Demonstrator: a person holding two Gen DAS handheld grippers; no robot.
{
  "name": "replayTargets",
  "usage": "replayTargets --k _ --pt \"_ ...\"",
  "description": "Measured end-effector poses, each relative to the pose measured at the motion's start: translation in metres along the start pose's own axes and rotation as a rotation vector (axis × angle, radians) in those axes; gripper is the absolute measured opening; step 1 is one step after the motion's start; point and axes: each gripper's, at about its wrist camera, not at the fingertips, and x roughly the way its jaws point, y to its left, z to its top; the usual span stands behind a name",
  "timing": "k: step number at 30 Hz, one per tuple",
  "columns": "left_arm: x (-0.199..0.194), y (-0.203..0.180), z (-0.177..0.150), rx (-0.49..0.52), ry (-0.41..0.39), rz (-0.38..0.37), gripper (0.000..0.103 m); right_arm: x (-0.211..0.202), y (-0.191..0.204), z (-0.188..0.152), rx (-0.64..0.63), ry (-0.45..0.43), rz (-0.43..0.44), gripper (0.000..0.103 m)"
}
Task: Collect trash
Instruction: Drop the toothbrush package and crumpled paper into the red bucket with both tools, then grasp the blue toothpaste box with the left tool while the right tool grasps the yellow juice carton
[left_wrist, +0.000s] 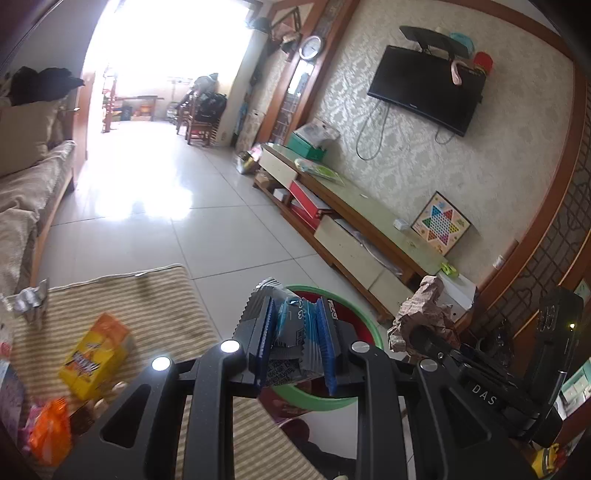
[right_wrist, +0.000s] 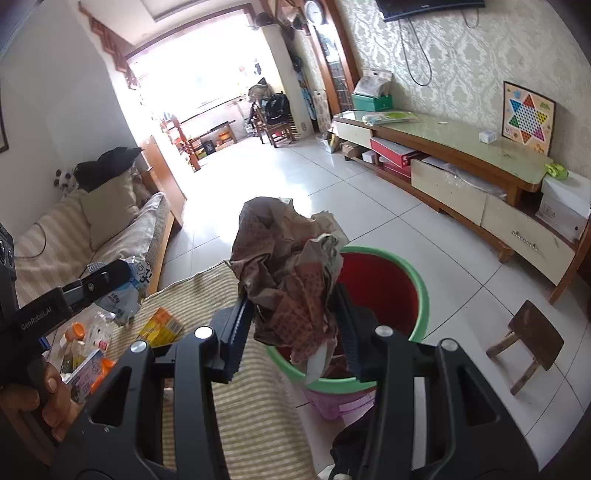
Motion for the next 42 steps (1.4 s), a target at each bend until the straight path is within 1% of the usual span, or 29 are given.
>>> replayTargets --k 6,9,13,18,20,21,22,23,24,25,29,31,33,37,40,42 --pt "0.06 -0.02 0.001 0.035 0.073 -0.044 0.021 0.03 -0.031 0.007 0.024 0.022 -0.043 0.043" --pt "0.082 -0.025 -0.003 0.037 0.107 -0.048 0.021 0.044 -0.045 0.004 0.035 0.039 -0.054 0.043" --pt "0.102 -0.027 -0.009 0.032 0.149 -0.059 0.021 0.06 -0.059 0.001 0.054 0.066 -0.064 0.043" --pt "0.118 -0.031 -0.012 0.042 0.174 -0.065 0.021 0.072 -0.072 0.0 0.081 0.084 -0.07 0.043" --pt "0.122 -0.03 -0.011 0.037 0.175 -0.062 0.031 0.075 -0.075 0.0 0.086 0.085 -0.071 0.043" --pt "0.123 -0.029 -0.01 0.027 0.17 -0.056 0.046 0.076 -0.075 0.0 0.085 0.081 -0.075 0.046" --pt "0.124 -0.028 -0.009 0.015 0.166 -0.05 0.061 0.077 -0.076 0.0 0.083 0.075 -0.082 0.053" --pt "0.123 -0.026 -0.009 -0.005 0.158 -0.051 0.063 0.079 -0.076 0.0 0.079 0.069 -0.09 0.059" --pt "0.122 -0.024 -0.009 -0.02 0.156 -0.054 0.063 0.08 -0.076 0.001 0.078 0.061 -0.1 0.069" --pt "0.121 -0.023 -0.009 -0.028 0.156 -0.057 0.064 0.08 -0.076 0.002 0.074 0.053 -0.108 0.071" --pt "0.107 -0.015 -0.013 -0.017 0.147 -0.036 0.064 0.078 -0.071 0.004 0.056 0.056 -0.128 0.073" --pt "0.093 -0.008 -0.015 -0.013 0.133 -0.017 0.065 0.071 -0.066 0.004 0.065 0.047 -0.127 0.075" --pt "0.071 0.002 -0.019 -0.009 0.109 0.012 0.066 0.061 -0.056 0.002 0.064 0.035 -0.118 0.077" --pt "0.02 0.029 -0.029 0.015 0.062 0.11 0.067 0.045 -0.022 -0.006 0.007 0.025 -0.102 0.078" --pt "-0.02 0.055 -0.038 0.04 0.06 0.194 0.071 0.036 0.012 -0.015 -0.036 0.03 -0.059 0.081" --pt "-0.048 0.079 -0.044 0.059 0.07 0.27 0.071 0.033 0.033 -0.021 -0.064 0.044 -0.027 0.083"
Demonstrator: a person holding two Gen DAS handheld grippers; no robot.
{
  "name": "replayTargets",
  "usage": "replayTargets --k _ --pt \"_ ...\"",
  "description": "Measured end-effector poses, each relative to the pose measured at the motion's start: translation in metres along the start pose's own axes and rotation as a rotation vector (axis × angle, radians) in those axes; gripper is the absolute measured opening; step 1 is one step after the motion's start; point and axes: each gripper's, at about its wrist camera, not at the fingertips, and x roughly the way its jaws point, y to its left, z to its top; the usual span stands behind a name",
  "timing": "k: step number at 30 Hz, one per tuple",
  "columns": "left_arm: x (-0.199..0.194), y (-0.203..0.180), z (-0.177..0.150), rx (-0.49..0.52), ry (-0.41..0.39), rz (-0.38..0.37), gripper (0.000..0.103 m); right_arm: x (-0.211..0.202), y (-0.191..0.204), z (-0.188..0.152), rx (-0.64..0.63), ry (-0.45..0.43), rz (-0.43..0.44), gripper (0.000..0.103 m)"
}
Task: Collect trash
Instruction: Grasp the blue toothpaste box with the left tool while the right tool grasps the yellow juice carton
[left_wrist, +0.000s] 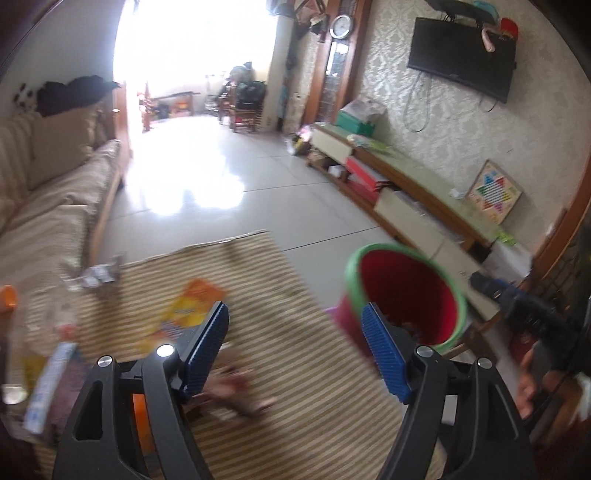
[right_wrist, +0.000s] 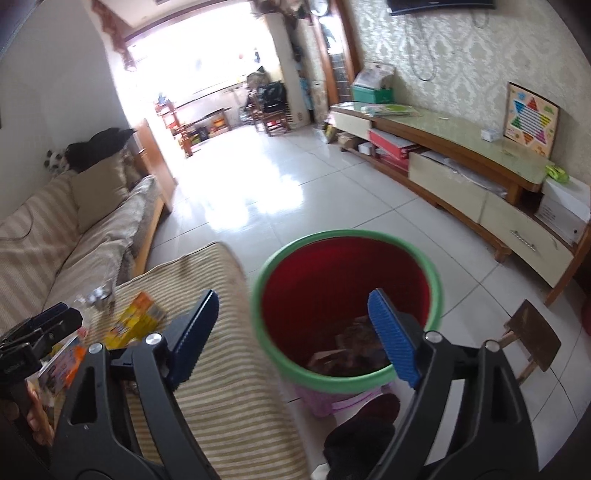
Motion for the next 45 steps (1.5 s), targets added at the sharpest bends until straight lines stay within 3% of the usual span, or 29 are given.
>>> replayTargets --k 8,11,15,17,19,20,28,36,45 --pt "-0.035 0.159 -0.026 -0.155 0.124 0.281 0.07 -0.002 0.085 -0.019 -0.134 0.067 0.116 0.084" --pt "-0.024 0.203 -0.036 -0.208 0.211 0.287 0.069 -0.002 0.108 -0.023 -0.155 0.084 0.148 0.084" --pt "0.003 0.23 -0.053 -0.236 0.31 0.227 0.069 -0.004 0.133 -0.03 -0.187 0.099 0.172 0.084" --pt "0.019 0.233 -0.059 -0.226 0.357 0.229 0.058 -0.005 0.143 -0.034 -0.201 0.109 0.182 0.084" --pt "0.028 0.234 -0.067 -0.231 0.38 0.21 0.036 -0.006 0.15 -0.038 -0.218 0.116 0.184 0.084" --pt "0.03 0.236 -0.07 -0.248 0.38 0.182 0.034 -0.005 0.154 -0.039 -0.225 0.122 0.182 0.084" --pt "-0.021 0.223 -0.083 -0.298 0.199 0.159 0.034 0.017 0.177 -0.034 -0.21 0.184 0.18 0.084" --pt "-0.079 0.185 -0.111 -0.326 0.081 0.162 0.034 0.11 0.222 -0.014 -0.089 0.371 0.184 0.084" --pt "-0.097 0.161 -0.127 -0.322 0.049 0.144 0.034 0.207 0.274 -0.037 -0.056 0.566 0.003 0.084"
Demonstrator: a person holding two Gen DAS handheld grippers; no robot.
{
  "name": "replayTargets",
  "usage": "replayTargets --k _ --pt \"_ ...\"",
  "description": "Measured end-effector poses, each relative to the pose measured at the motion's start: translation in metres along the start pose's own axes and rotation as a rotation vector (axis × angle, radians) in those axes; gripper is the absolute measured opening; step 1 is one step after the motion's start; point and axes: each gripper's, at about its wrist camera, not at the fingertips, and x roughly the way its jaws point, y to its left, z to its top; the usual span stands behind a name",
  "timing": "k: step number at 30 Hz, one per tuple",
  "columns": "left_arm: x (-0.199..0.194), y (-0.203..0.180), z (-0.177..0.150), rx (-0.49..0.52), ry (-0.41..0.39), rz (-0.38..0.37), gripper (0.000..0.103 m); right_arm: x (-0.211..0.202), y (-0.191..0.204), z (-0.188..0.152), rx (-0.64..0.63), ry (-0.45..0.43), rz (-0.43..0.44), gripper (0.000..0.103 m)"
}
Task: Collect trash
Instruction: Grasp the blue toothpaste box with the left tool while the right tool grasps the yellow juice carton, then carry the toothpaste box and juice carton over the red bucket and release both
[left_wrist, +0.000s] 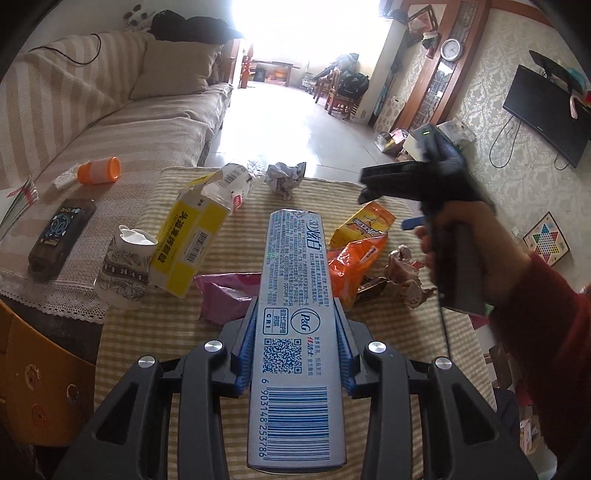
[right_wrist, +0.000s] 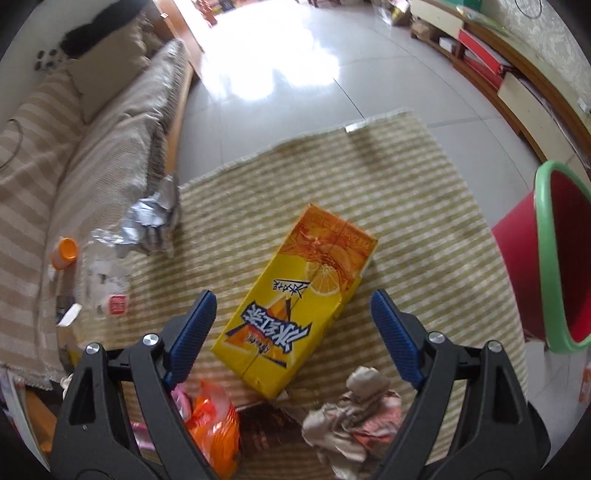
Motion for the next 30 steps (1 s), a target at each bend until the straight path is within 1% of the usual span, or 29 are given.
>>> replayTargets --k 2,5,10,12,14,15,16,18,22,25,27,30 --pt "-0.001 0.001 0.001 -0.007 -0.005 -0.011 0.034 0.011 0.001 0.0 0.02 0.027 -0.024 0.084" --pt "-0.004 0.001 0.002 -0.007 -0.019 -0.008 0.034 0.021 0.005 -0.002 0.018 0.046 -0.052 0.084" --pt "-0.007 0.006 0.003 -0.018 -0.03 -0.002 0.034 0.029 0.014 -0.006 -0.004 0.05 -0.079 0.083" --pt "-0.007 0.008 0.003 -0.023 -0.031 0.004 0.034 0.03 0.018 -0.006 -0.031 0.042 -0.083 0.076" --pt "-0.008 0.007 0.002 -0.028 -0.033 0.01 0.034 0.029 0.021 -0.006 -0.058 0.035 -0.082 0.074" --pt "-0.009 0.007 0.002 -0.029 -0.033 0.011 0.034 0.027 0.021 -0.007 -0.063 0.029 -0.076 0.072" --pt "-0.009 0.008 0.002 -0.03 -0.033 0.012 0.034 0.024 0.02 -0.008 -0.06 0.018 -0.065 0.067" --pt "-0.008 0.008 0.002 -0.028 -0.033 0.015 0.034 0.014 0.018 -0.009 -0.058 -0.004 -0.028 0.064" --pt "-0.008 0.006 0.002 -0.022 -0.031 0.017 0.034 -0.026 0.021 -0.012 -0.097 -0.099 0.035 0.064" --pt "-0.008 0.002 0.003 -0.019 -0.034 0.016 0.034 -0.061 0.015 -0.018 -0.104 -0.161 0.118 0.064" --pt "-0.008 -0.001 0.004 -0.011 -0.036 0.014 0.034 -0.087 0.008 -0.027 -0.105 -0.201 0.18 0.064" --pt "-0.008 -0.007 0.007 0.003 -0.041 0.013 0.034 -0.119 -0.002 -0.045 -0.133 -0.265 0.22 0.064"
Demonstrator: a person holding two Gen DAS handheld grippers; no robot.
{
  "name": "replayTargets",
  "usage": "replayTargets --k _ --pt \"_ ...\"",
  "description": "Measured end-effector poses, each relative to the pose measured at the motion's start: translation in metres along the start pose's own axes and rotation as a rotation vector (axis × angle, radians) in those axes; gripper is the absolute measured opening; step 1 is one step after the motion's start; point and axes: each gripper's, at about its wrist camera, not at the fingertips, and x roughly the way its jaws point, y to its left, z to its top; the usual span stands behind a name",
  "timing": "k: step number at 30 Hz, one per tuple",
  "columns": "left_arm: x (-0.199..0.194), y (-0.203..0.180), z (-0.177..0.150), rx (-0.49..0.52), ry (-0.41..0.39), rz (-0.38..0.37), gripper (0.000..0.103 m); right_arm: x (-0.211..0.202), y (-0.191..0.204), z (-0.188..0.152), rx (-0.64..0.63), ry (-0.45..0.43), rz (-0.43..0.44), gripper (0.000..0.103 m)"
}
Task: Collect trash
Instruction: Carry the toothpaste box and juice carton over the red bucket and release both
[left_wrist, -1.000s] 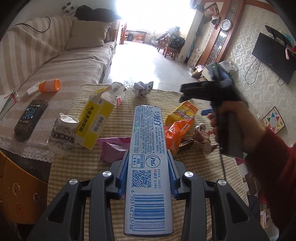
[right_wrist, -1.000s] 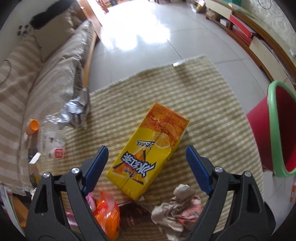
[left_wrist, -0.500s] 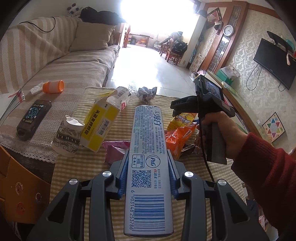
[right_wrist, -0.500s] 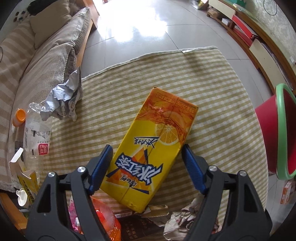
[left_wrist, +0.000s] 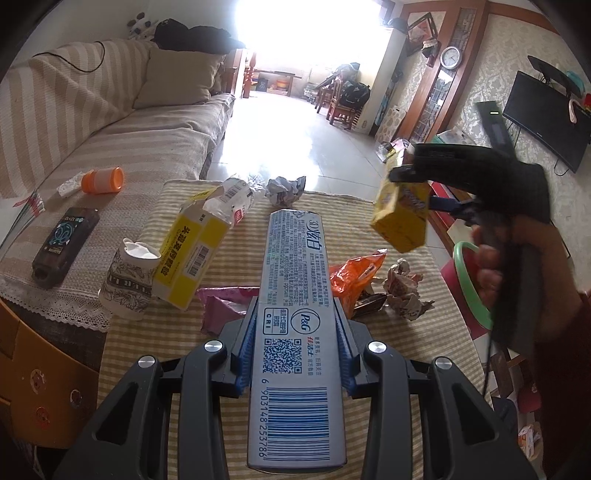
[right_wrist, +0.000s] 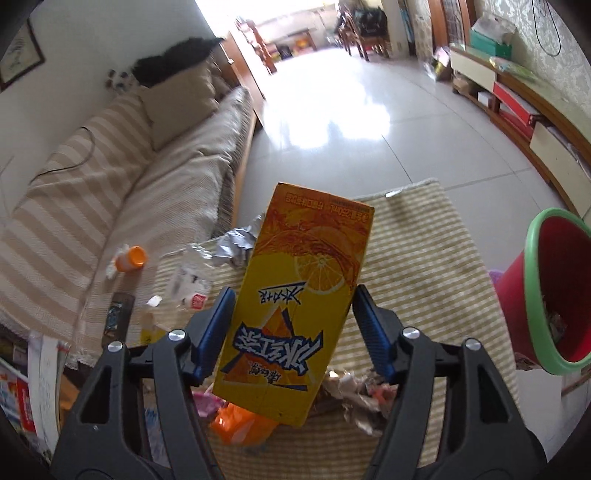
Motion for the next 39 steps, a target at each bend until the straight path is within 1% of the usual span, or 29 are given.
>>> replayTargets --k 4,8,11,15,18,26,30,39 --pt "0.0 -0.01 0.003 0.021 -0.005 -0.001 0.034 -0.037 -0.003 -0.019 -0.048 -0.057 -0.012 0.064" --pt "0.003 -0.021 0.007 0.041 -0.003 -0.006 0.034 -0.07 -0.014 -0.043 -0.05 -0.101 -0.043 0.064" --pt "0.004 -0.034 0.011 0.069 -0.002 -0.02 0.034 -0.085 -0.023 -0.056 -0.039 -0.128 -0.058 0.064" --pt "0.004 -0.054 0.019 0.106 -0.018 -0.048 0.034 -0.102 -0.033 -0.065 -0.049 -0.155 -0.081 0.064" --pt "0.007 -0.069 0.025 0.119 -0.021 -0.072 0.034 -0.115 -0.043 -0.068 -0.054 -0.178 -0.097 0.064" --pt "0.016 -0.11 0.035 0.18 -0.02 -0.126 0.034 -0.143 -0.075 -0.073 -0.007 -0.237 -0.143 0.064" --pt "0.018 -0.127 0.04 0.201 -0.025 -0.148 0.034 -0.158 -0.09 -0.072 0.006 -0.277 -0.183 0.064" --pt "0.024 -0.163 0.05 0.236 -0.026 -0.204 0.034 -0.176 -0.122 -0.069 0.068 -0.321 -0.235 0.064"
